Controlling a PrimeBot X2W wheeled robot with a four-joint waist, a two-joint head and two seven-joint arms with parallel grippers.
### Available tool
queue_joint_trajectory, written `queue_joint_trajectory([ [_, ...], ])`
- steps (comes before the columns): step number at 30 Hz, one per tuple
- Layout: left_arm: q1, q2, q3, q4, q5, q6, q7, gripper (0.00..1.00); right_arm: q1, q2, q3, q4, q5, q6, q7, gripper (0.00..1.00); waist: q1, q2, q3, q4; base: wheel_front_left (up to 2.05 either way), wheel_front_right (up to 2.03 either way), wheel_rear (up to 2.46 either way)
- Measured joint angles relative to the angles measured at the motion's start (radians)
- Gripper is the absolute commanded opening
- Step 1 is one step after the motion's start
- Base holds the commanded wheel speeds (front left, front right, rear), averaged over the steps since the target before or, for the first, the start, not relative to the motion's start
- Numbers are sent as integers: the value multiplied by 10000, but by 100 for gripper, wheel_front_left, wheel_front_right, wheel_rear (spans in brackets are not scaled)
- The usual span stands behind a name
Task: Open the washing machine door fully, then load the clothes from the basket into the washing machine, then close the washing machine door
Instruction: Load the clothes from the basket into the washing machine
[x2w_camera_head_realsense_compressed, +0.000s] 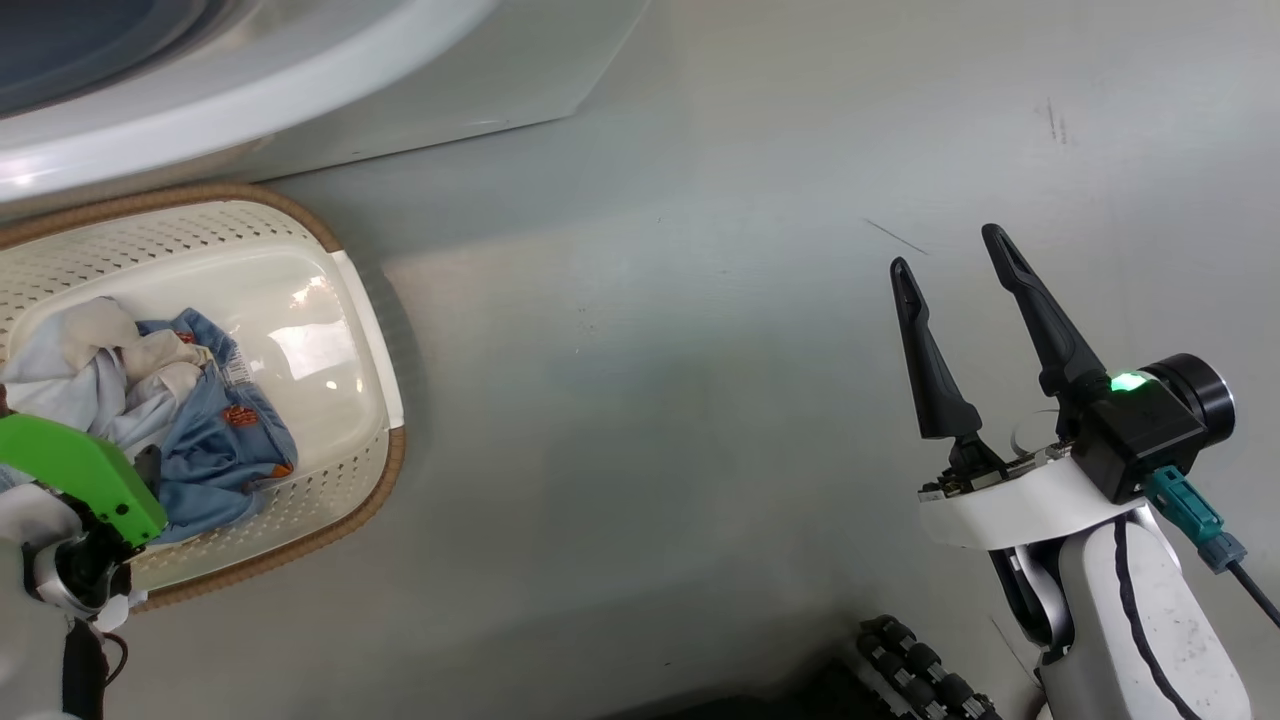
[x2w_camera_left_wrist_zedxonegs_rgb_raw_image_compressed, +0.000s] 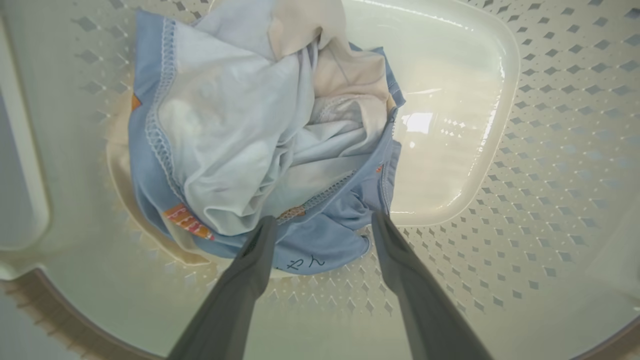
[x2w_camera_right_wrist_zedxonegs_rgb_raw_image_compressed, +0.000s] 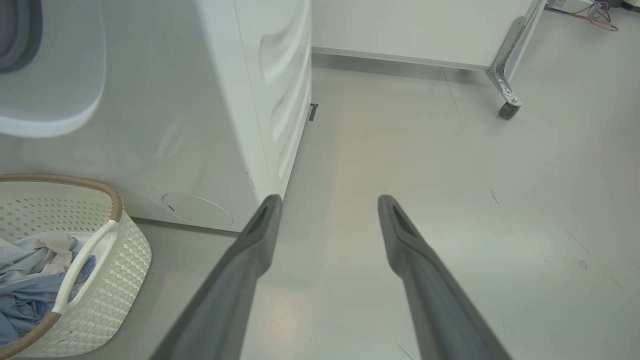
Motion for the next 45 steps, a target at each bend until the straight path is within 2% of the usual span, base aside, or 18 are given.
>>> queue_joint_trajectory([
  [20, -1300, 198, -165, 922, 15, -59, -313, 100, -166, 38, -240, -397, -38, -4, 0, 100, -1, 0, 1333, 162, 0, 0, 0],
  [45, -2077, 215, -504, 1960, 316, -190, -853, 100, -170, 52, -405, -679, -115, -4, 0, 100, -1, 0, 1690, 155, 0, 0, 0],
])
